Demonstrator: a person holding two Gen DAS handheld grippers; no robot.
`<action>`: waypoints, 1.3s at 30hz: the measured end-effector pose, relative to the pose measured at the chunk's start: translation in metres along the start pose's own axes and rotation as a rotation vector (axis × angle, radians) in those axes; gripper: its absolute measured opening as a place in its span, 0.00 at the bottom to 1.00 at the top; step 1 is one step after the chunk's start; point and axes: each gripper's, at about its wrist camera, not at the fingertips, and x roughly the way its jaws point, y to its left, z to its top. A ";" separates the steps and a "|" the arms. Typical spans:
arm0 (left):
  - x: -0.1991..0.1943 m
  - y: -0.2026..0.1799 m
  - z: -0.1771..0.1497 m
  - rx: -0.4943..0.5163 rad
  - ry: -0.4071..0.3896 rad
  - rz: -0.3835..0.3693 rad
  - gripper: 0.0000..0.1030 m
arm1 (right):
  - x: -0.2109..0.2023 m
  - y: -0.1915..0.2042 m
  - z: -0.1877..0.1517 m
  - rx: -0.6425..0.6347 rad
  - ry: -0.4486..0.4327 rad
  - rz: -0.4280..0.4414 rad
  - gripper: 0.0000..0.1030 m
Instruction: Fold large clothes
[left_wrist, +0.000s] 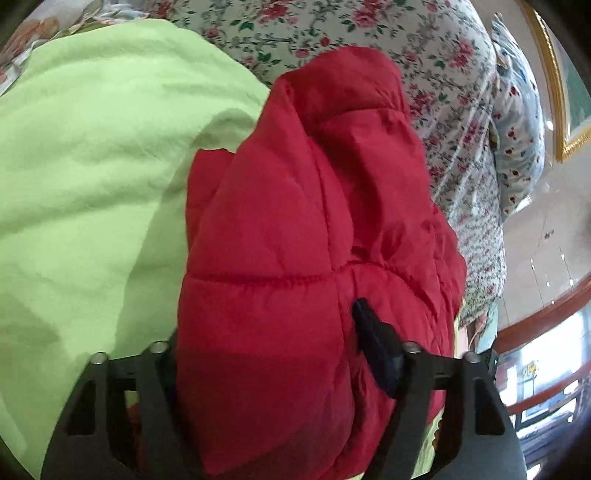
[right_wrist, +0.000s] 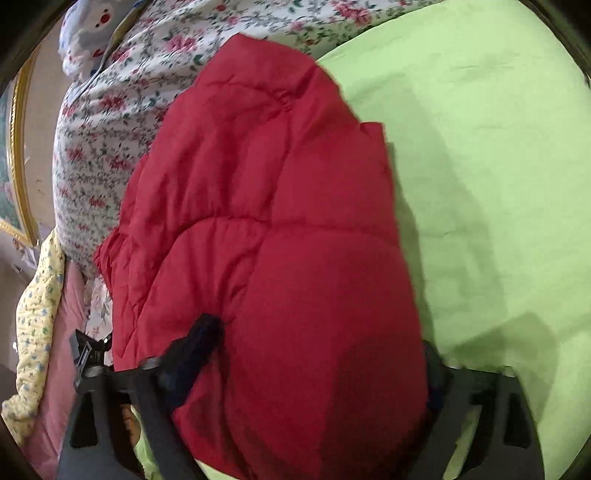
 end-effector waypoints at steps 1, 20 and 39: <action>-0.001 0.000 0.000 0.006 0.002 -0.006 0.58 | -0.001 0.002 -0.001 -0.001 0.002 0.001 0.77; -0.098 -0.028 -0.065 0.093 -0.012 -0.072 0.40 | -0.070 0.044 -0.063 -0.075 -0.005 0.045 0.35; -0.115 -0.013 -0.131 0.157 -0.027 0.109 0.43 | -0.088 0.034 -0.122 -0.100 -0.016 -0.001 0.39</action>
